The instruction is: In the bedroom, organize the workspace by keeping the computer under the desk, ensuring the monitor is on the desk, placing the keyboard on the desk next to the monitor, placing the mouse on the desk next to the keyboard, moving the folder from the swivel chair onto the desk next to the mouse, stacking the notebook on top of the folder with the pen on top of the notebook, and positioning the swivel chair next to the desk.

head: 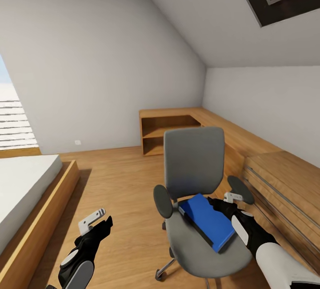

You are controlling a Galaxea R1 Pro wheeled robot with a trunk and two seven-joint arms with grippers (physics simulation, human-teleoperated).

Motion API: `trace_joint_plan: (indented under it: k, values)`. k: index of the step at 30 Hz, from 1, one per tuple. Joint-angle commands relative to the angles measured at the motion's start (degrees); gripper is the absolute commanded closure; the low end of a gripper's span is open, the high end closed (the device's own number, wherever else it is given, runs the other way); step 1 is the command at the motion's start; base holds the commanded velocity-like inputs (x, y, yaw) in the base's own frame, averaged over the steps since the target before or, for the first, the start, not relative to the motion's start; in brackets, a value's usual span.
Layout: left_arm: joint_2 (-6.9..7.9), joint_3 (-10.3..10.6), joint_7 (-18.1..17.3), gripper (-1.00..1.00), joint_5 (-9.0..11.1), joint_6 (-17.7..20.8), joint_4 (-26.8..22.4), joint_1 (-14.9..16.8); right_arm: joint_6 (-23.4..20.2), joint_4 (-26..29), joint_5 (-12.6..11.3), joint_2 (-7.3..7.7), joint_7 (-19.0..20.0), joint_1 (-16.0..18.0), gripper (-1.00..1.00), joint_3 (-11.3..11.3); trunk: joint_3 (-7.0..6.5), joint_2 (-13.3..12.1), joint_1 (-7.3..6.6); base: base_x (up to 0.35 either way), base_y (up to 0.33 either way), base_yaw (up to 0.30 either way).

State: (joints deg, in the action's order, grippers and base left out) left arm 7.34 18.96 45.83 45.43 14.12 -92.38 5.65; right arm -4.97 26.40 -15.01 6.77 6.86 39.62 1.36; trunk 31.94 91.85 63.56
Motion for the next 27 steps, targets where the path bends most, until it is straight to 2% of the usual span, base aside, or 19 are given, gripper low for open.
trace_joint_plan:
  k: [1, 11, 27]
  values:
    - [0.05, 0.10, 0.40, -1.00, 0.19, 0.21, -0.08, 0.06, -0.32, 0.08, -0.43, 0.00, 0.19, 0.02, -1.00, 0.14, 0.24, 0.45, 0.22, 0.000, 0.000, 0.000]
    - [0.05, 0.10, 0.40, -1.00, 0.24, 0.21, -0.08, 0.06, -0.26, 0.06, -0.44, -0.01, -2.23, 0.02, -1.00, 0.13, 2.04, 4.46, 2.42, 0.000, 0.000, 0.000]
    - [0.05, 0.11, 0.40, -1.00, 0.27, 0.21, -0.08, 0.06, -0.25, 0.05, -0.38, -0.01, -2.72, 0.02, -1.00, 0.13, 4.91, 10.88, 5.93, 0.000, 0.000, 0.000]
